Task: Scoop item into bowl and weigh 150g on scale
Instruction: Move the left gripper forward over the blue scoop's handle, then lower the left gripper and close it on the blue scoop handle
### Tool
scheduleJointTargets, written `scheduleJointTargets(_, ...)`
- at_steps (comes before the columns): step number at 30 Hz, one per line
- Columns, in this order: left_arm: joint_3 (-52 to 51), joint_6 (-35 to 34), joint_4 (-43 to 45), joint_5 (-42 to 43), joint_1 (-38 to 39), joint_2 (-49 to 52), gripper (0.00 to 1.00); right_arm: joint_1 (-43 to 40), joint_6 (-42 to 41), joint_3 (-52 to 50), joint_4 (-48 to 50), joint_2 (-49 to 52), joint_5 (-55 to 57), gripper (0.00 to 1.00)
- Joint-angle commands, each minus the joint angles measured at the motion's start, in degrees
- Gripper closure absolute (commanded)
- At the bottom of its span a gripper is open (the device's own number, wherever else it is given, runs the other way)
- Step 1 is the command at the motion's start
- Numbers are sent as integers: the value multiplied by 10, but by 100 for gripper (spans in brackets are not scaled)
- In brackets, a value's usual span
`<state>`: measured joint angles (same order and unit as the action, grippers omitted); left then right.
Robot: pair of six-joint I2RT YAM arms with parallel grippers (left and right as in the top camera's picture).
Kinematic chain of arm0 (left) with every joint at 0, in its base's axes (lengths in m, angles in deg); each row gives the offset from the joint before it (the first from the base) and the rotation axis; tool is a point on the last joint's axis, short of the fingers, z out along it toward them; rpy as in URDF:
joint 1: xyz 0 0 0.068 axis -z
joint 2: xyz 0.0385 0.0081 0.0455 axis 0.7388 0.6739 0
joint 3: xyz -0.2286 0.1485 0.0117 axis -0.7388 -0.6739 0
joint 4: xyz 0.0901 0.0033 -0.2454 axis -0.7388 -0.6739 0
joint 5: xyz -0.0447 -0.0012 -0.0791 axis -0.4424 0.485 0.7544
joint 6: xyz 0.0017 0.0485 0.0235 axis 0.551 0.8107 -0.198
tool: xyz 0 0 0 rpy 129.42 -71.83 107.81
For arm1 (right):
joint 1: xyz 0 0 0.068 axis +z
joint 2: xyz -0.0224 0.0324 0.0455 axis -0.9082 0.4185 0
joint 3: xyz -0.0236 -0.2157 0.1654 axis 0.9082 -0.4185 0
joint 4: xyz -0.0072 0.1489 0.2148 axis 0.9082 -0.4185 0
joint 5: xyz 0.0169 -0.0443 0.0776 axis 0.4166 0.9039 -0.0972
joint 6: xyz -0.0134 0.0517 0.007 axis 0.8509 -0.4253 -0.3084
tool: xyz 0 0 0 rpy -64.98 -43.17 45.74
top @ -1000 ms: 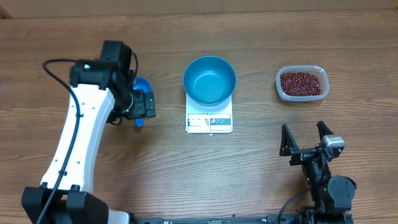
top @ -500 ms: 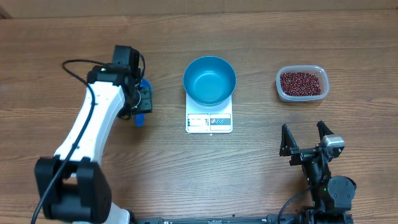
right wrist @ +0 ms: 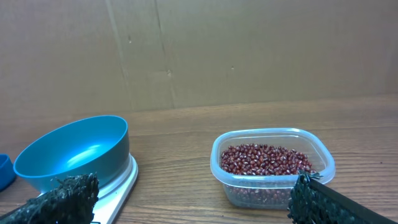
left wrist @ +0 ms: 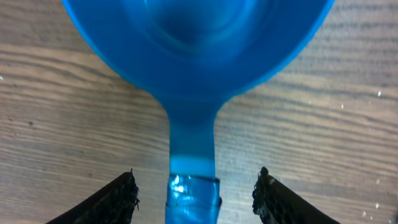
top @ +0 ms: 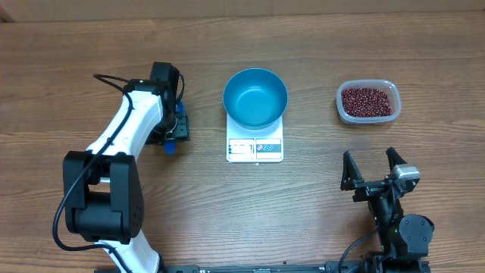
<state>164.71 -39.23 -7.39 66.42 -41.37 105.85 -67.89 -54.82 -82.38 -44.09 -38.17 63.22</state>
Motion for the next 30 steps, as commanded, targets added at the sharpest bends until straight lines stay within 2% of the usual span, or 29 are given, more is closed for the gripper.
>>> scheduleJointTargets(1, -3, 0, 9, -23, 0, 2, 37, -3, 0, -6, 3, -5, 1, 0)
scheduleJointTargets(11, -7, -27, 33, 1, 1, 4, 41, -3, 0, -6, 3, -5, 1, 0)
scheduleJointTargets(15, -17, -47, 36, 3, 2, 4, 45, -3, 0, -6, 3, -5, 1, 0)
scheduleJointTargets(18, -22, -47, 42, 7, 6, 4, 52, -3, 0, -6, 3, -5, 1, 0)
scheduleJointTargets(24, -22, -47, 62, 30, 4, 4, 52, -3, 0, -6, 3, -5, 1, 0)
scheduleJointTargets(30, -23, -47, 70, 28, 4, 4, 45, -3, 0, -6, 3, -5, 1, 0)
